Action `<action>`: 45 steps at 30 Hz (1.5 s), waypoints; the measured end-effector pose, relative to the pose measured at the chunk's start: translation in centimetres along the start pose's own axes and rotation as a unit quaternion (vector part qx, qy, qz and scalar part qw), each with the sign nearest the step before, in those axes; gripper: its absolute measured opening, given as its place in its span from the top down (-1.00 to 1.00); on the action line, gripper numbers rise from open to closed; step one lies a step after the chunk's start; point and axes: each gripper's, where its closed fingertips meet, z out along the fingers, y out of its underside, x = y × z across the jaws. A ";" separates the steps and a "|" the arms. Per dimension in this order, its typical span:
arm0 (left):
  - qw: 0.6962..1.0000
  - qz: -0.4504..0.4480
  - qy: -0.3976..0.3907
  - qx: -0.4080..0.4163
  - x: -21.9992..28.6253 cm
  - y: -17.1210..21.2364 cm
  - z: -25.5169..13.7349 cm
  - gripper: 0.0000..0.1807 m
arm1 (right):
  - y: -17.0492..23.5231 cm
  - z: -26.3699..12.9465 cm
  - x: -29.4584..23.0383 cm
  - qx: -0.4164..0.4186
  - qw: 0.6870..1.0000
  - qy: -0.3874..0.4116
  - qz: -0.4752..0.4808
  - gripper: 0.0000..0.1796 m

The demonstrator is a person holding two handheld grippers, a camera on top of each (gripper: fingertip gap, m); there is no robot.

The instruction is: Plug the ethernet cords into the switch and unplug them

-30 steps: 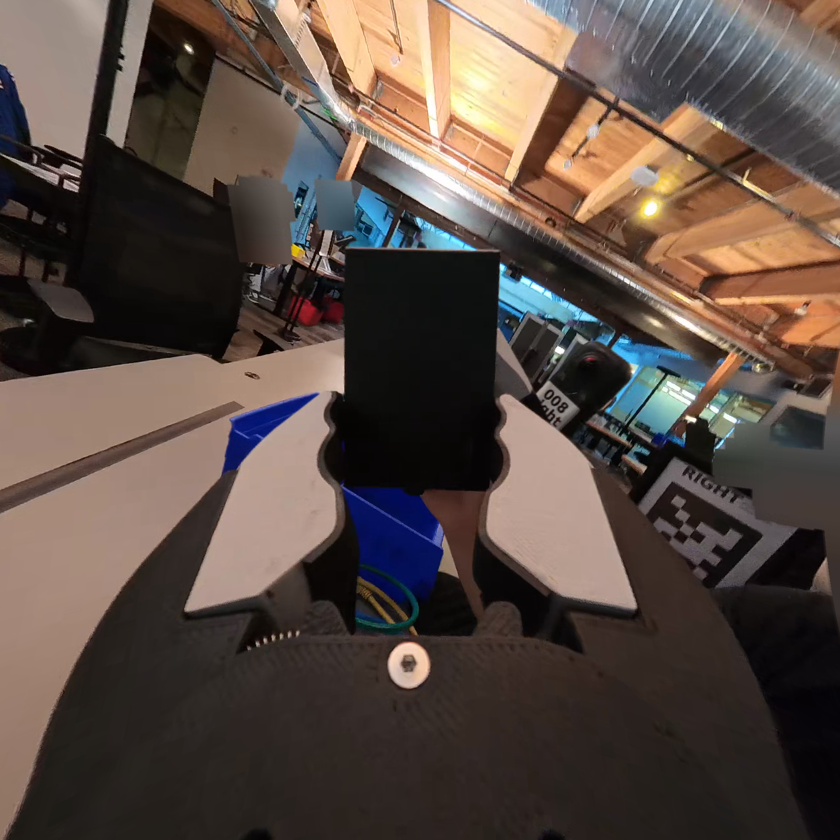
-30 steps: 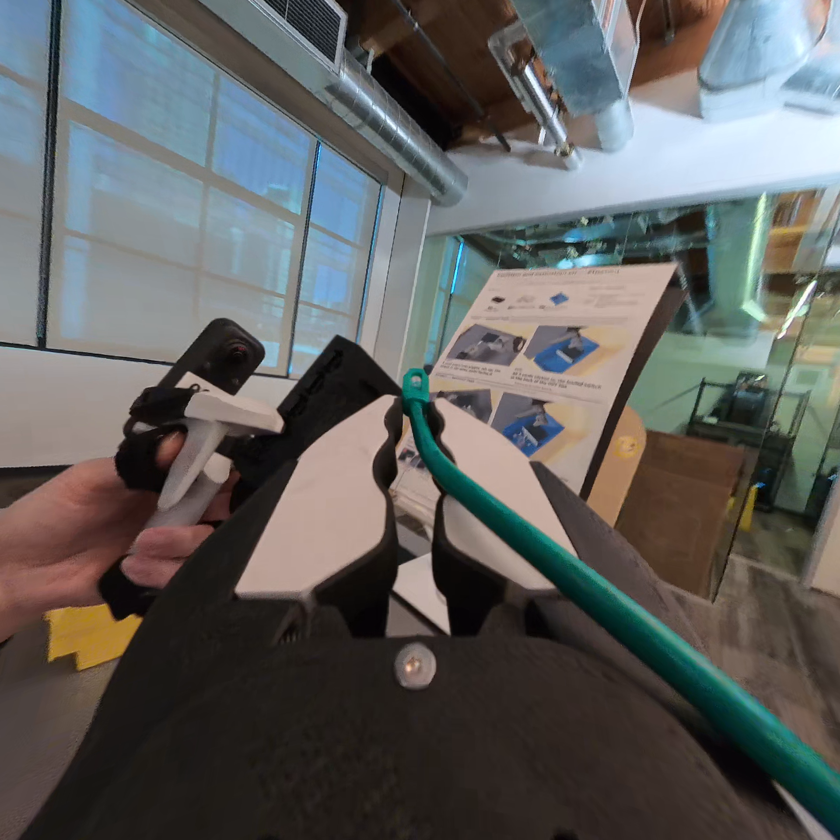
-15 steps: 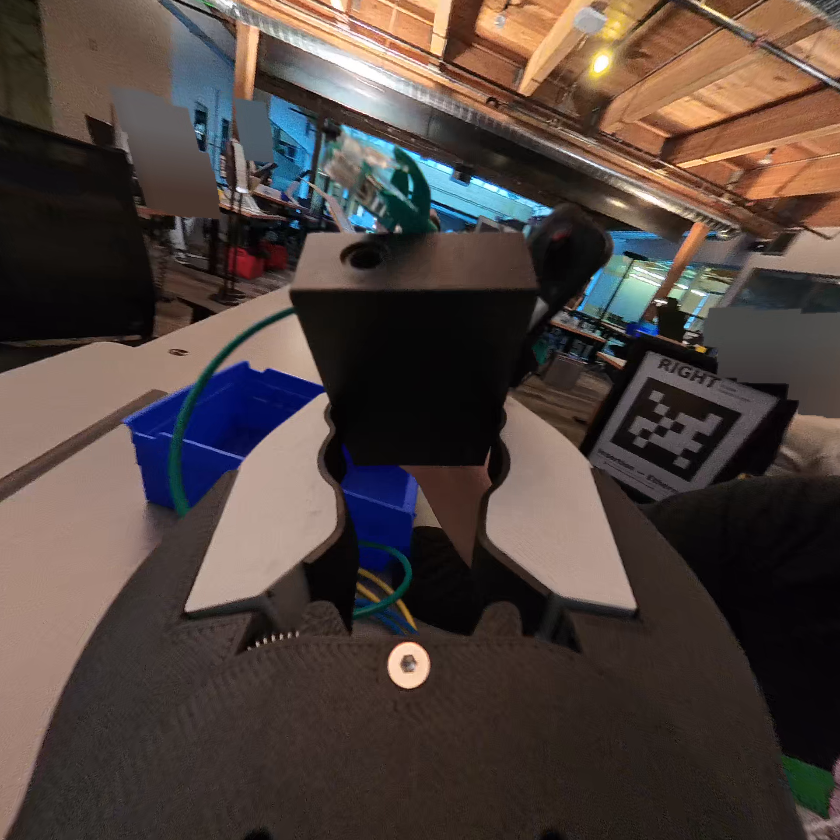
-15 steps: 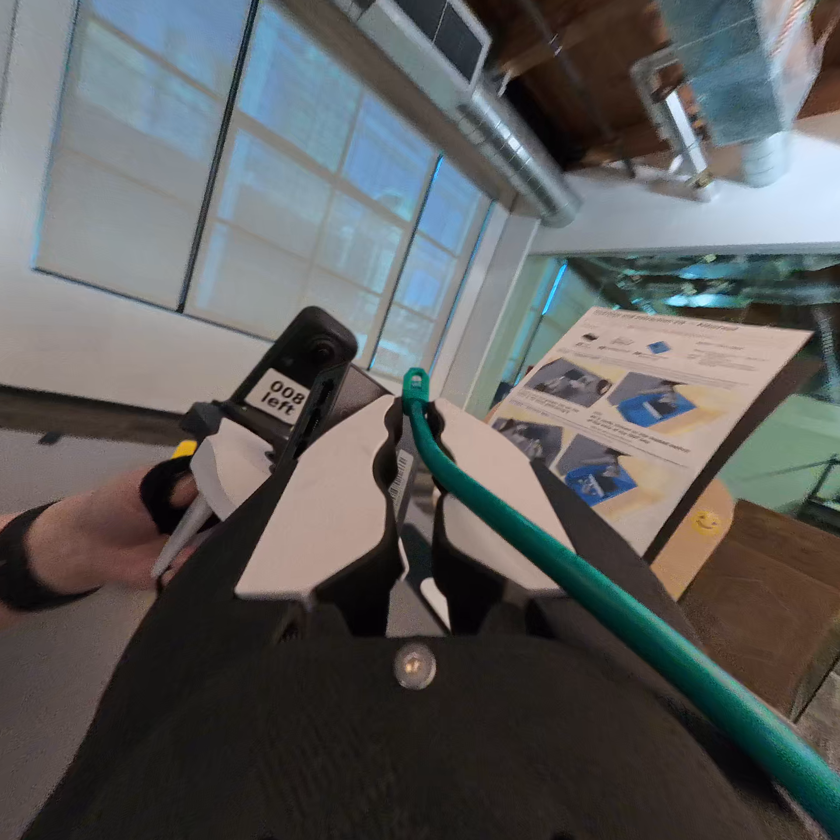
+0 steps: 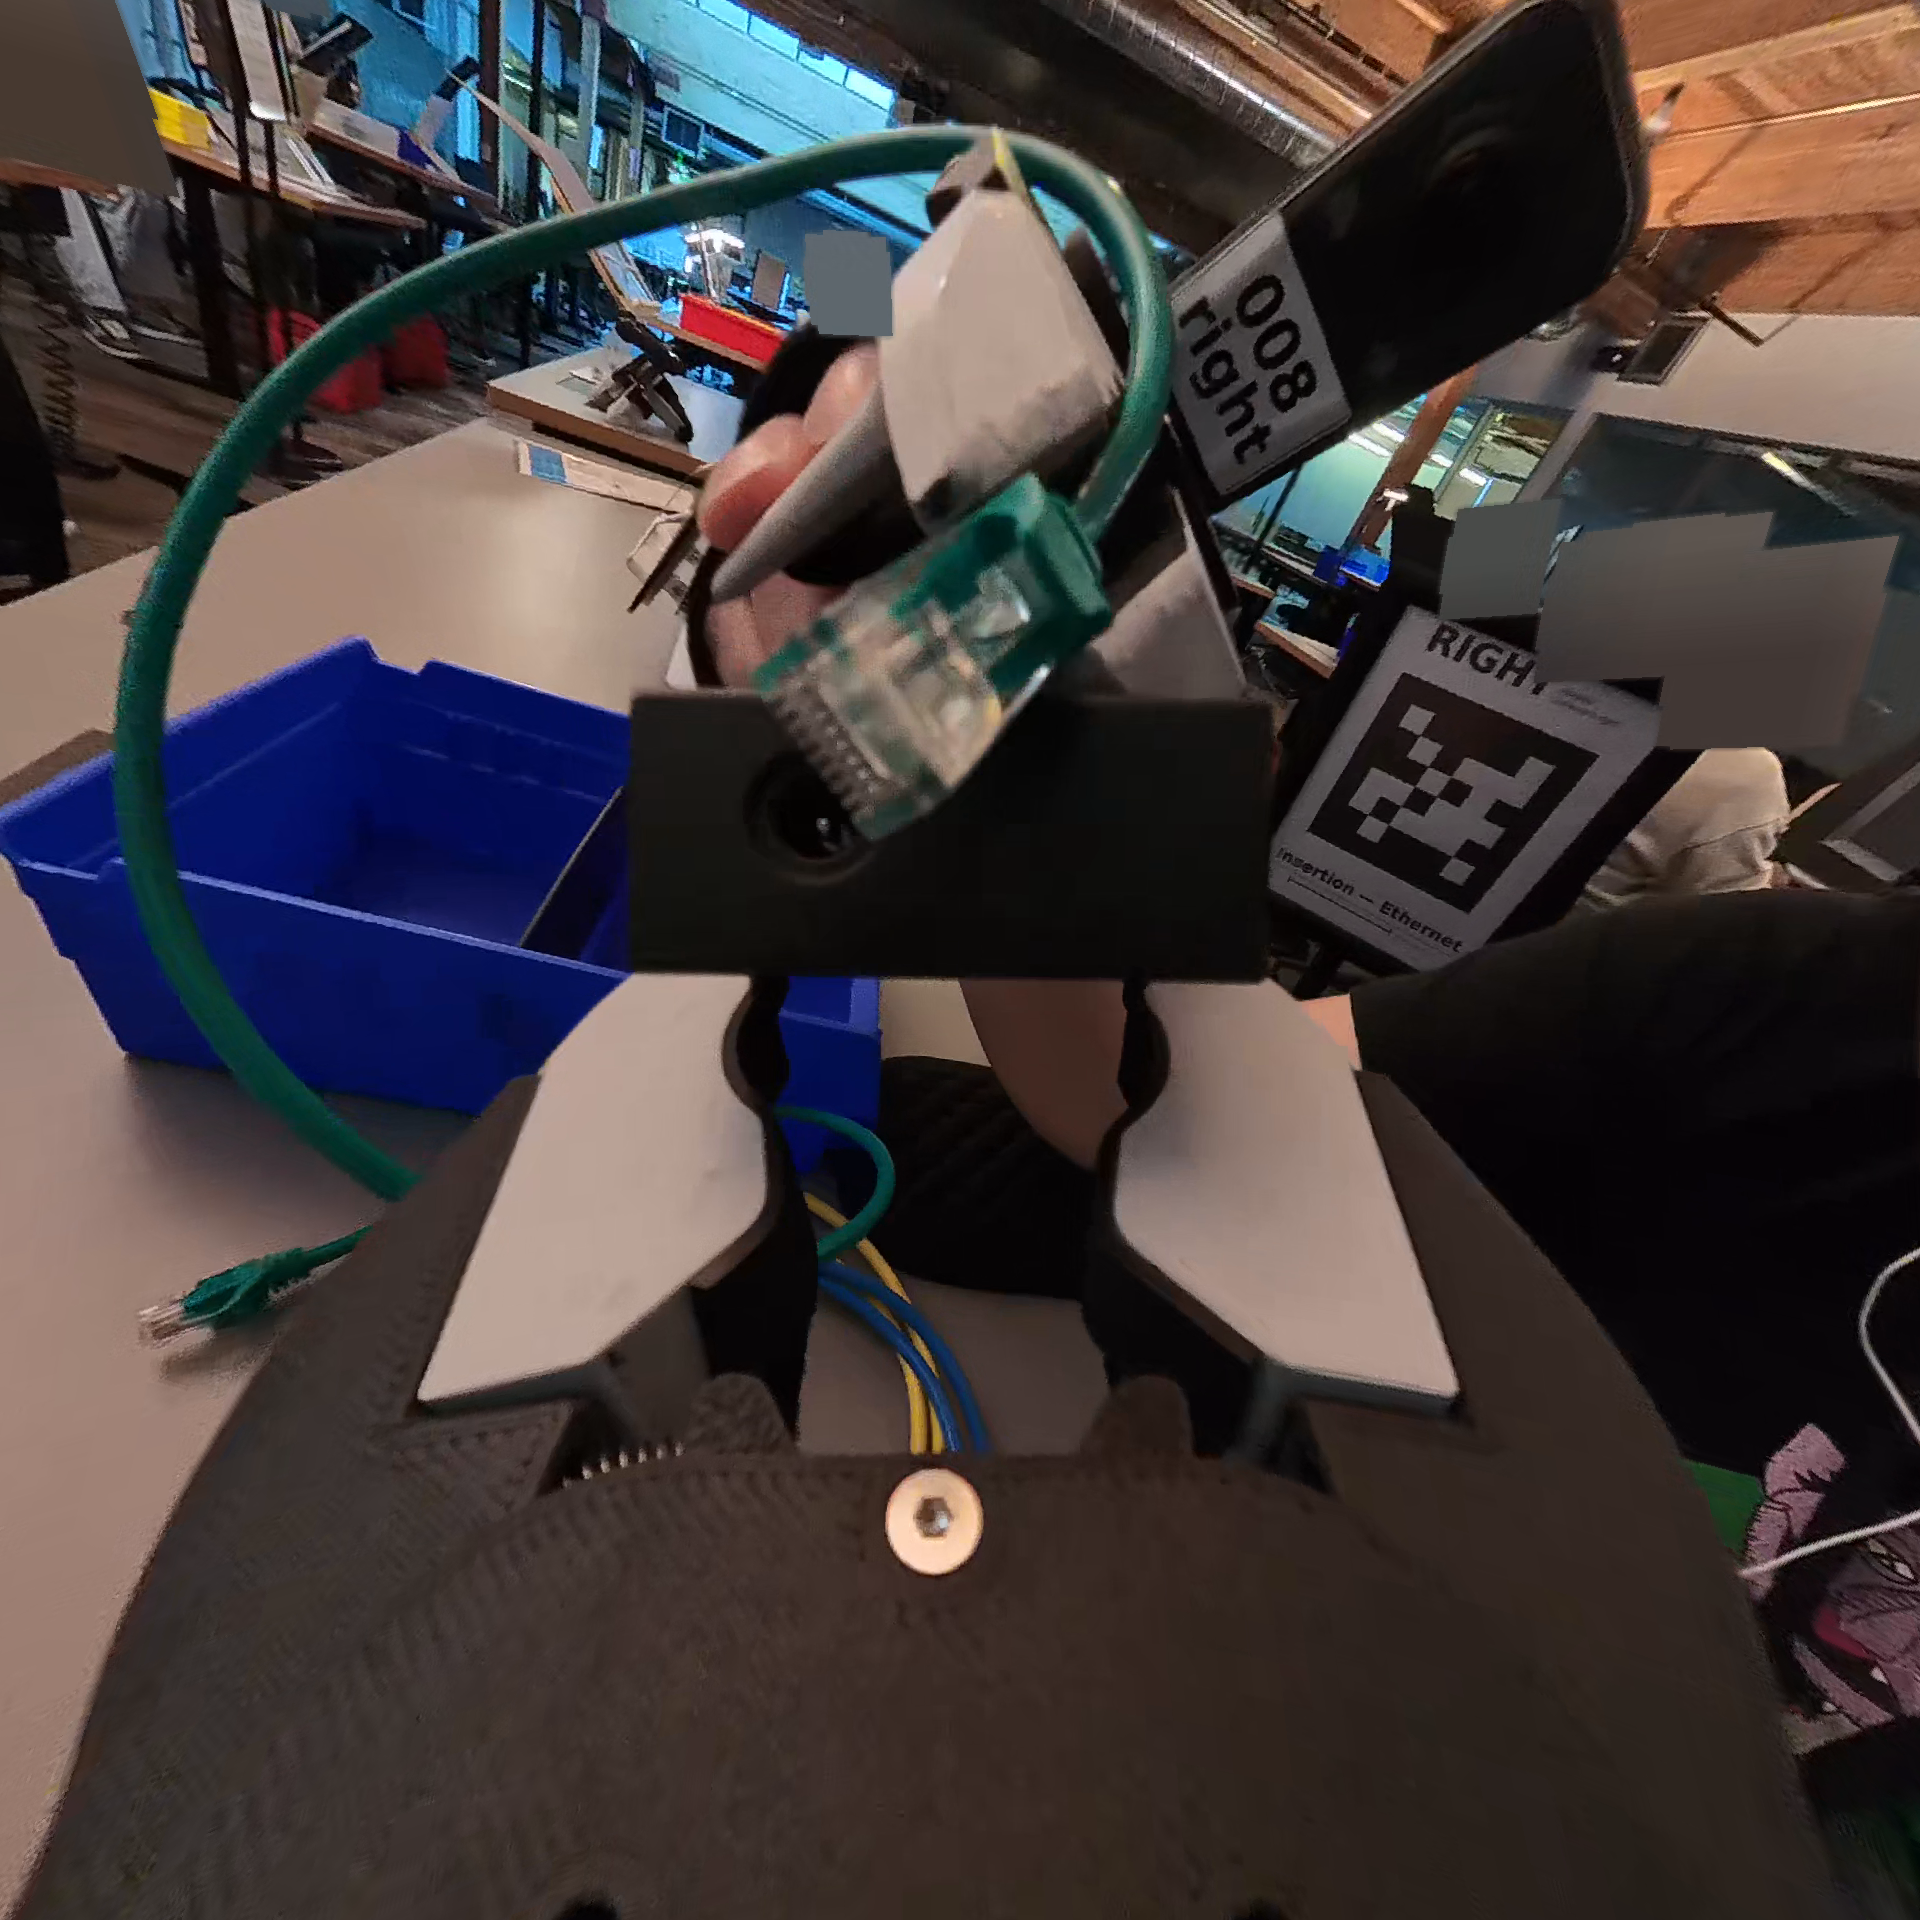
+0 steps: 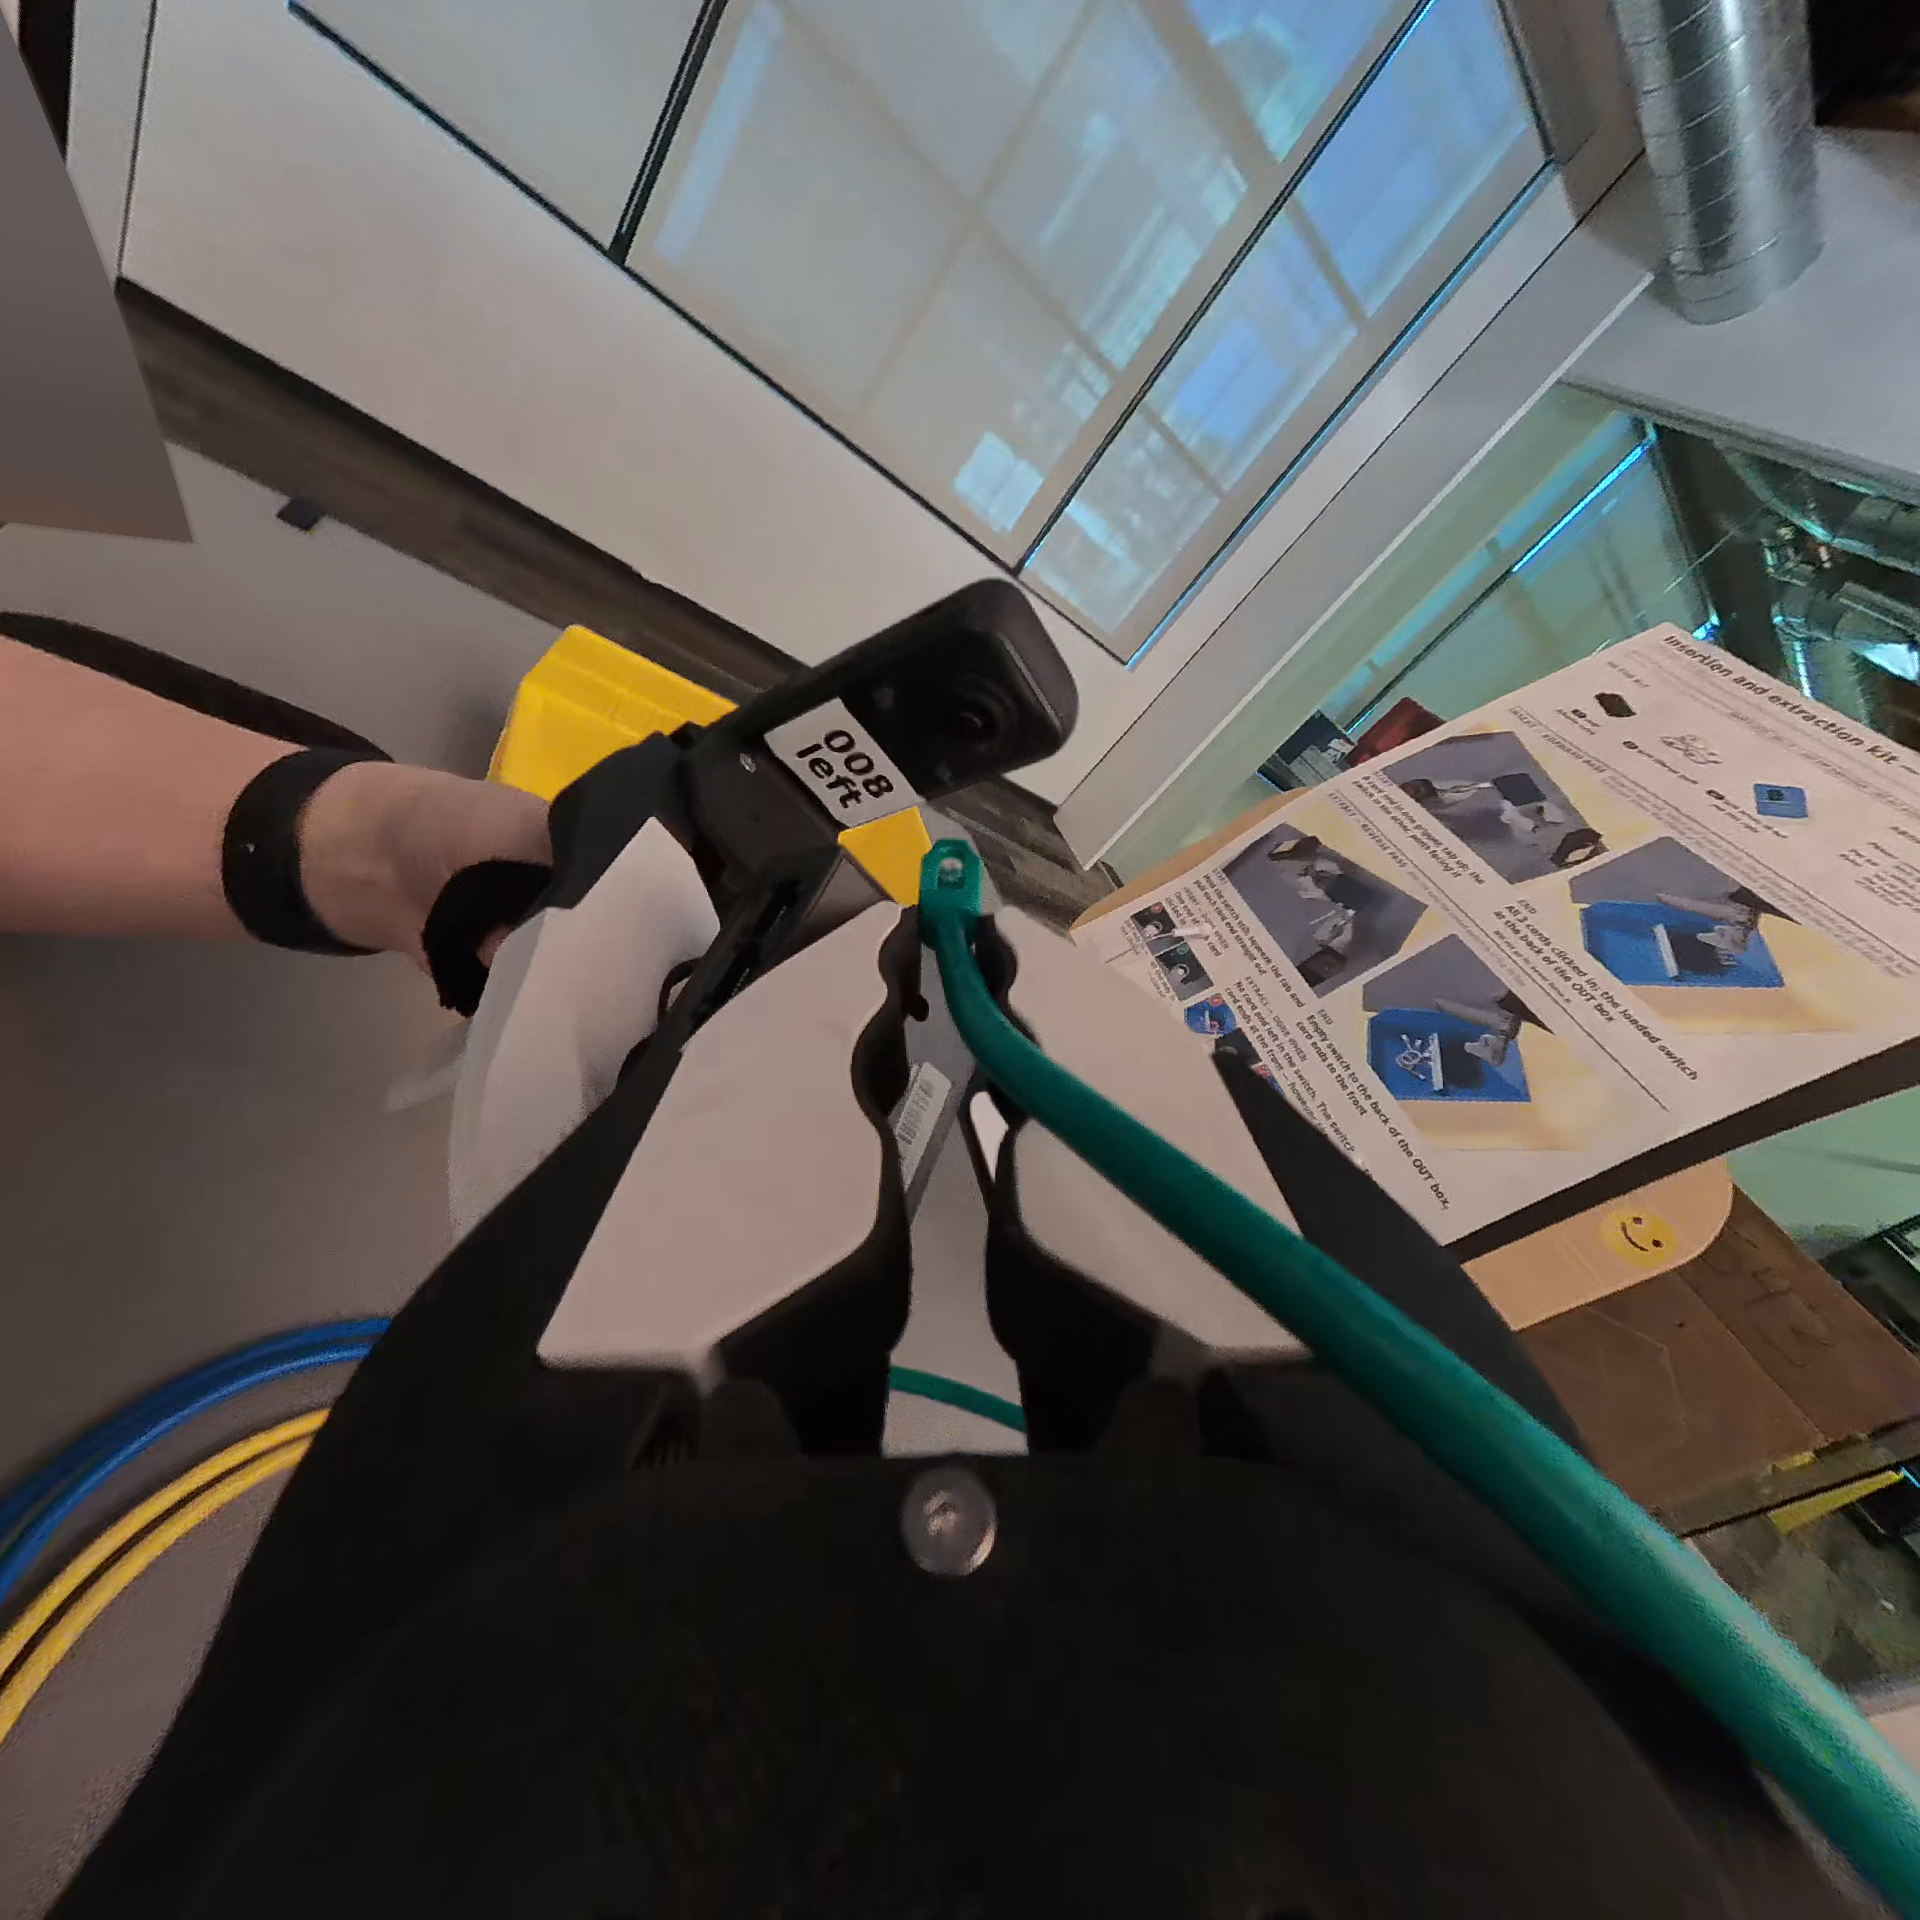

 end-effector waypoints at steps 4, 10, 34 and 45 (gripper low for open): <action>1.000 0.017 -0.012 0.011 -0.3 -0.2 0.1 0.32 | 0.1 -0.1 0.2 0.002 1.000 0.003 -0.001 0.88; 0.994 0.082 -0.051 0.050 -0.2 -1.9 -0.7 0.33 | -0.8 -1.0 1.2 0.026 0.999 0.024 0.026 0.89; 0.948 0.188 -0.200 0.162 0.1 -8.2 -9.8 0.33 | 2.1 4.8 -1.3 0.115 0.916 -0.136 0.359 0.89; 0.949 0.193 -0.216 0.121 -0.3 -7.4 -9.0 0.33 | 0.7 4.9 -0.3 0.254 0.863 -0.121 0.420 0.89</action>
